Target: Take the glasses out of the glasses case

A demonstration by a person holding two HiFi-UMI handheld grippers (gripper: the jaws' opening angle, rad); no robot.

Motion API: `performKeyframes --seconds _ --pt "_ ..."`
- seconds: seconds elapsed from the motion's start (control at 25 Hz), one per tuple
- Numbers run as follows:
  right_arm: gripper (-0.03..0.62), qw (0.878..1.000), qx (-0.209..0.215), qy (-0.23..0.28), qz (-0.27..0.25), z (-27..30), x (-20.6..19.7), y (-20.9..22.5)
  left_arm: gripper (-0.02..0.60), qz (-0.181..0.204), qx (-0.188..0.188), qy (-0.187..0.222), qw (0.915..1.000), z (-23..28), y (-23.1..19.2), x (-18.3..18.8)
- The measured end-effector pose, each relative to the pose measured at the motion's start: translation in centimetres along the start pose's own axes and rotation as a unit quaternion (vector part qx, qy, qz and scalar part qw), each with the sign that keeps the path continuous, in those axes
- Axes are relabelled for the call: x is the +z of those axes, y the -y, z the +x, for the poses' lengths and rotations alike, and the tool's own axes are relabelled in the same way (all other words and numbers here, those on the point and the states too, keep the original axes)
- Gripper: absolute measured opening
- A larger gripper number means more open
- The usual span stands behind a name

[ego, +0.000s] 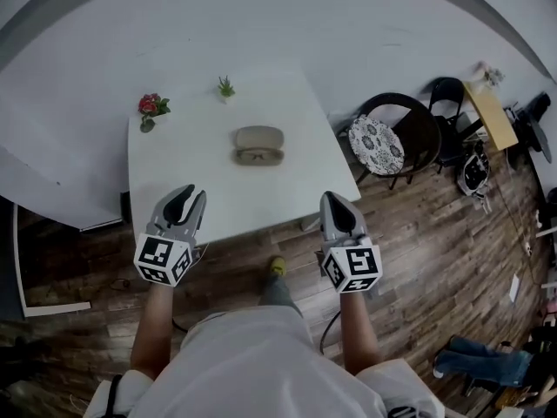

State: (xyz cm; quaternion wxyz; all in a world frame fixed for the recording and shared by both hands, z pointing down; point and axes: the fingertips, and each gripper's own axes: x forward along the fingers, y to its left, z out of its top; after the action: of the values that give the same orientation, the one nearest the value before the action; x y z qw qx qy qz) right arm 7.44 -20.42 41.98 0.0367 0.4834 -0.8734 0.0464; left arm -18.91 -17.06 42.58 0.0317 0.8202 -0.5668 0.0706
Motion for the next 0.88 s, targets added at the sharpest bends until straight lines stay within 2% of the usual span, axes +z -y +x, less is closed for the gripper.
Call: performKeyframes --seconds 0.44,0.88 --pt "0.003 0.999 0.047 -0.011 0.016 11.7 -0.4 8.5 0.107 -0.007 0.039 -0.037 0.9985 11.3 -2.2 0.1" --pt "0.003 0.997 0.064 -0.026 0.038 17.7 -1.3 12.7 0.11 -0.002 0.048 -0.064 0.9967 16.9 -2.8 -0.8"
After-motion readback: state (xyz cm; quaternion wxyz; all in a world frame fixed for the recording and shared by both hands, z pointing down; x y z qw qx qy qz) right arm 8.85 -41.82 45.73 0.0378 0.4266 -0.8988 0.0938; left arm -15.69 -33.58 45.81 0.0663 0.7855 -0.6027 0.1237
